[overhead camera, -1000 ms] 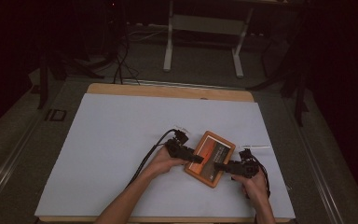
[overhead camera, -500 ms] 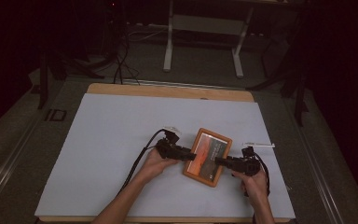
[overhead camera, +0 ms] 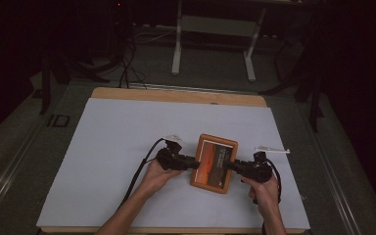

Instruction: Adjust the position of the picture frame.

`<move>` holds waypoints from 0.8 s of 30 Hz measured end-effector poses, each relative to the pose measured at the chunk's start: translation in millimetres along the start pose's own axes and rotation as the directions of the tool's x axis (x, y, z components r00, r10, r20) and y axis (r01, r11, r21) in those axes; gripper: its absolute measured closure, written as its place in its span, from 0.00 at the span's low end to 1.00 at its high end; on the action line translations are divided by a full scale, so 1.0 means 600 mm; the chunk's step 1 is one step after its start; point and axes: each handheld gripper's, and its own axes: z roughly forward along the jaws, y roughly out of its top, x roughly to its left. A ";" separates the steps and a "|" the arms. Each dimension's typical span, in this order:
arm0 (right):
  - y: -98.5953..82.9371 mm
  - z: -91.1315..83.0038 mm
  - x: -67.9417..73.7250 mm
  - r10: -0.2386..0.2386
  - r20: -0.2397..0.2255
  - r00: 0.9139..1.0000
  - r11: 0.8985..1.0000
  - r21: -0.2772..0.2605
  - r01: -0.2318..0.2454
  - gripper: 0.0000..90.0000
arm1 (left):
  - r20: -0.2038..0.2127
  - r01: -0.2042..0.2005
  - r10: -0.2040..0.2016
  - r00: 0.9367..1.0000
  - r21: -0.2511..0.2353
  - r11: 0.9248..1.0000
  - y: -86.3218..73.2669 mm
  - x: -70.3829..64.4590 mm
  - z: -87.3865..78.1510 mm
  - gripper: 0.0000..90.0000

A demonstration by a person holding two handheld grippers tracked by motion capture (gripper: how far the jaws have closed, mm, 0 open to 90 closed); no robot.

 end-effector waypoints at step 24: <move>0.030 0.138 0.041 0.028 -0.129 0.991 0.996 0.087 -0.017 0.68 | -0.139 0.200 -0.206 0.968 -0.056 0.978 -0.064 0.032 -0.112 0.76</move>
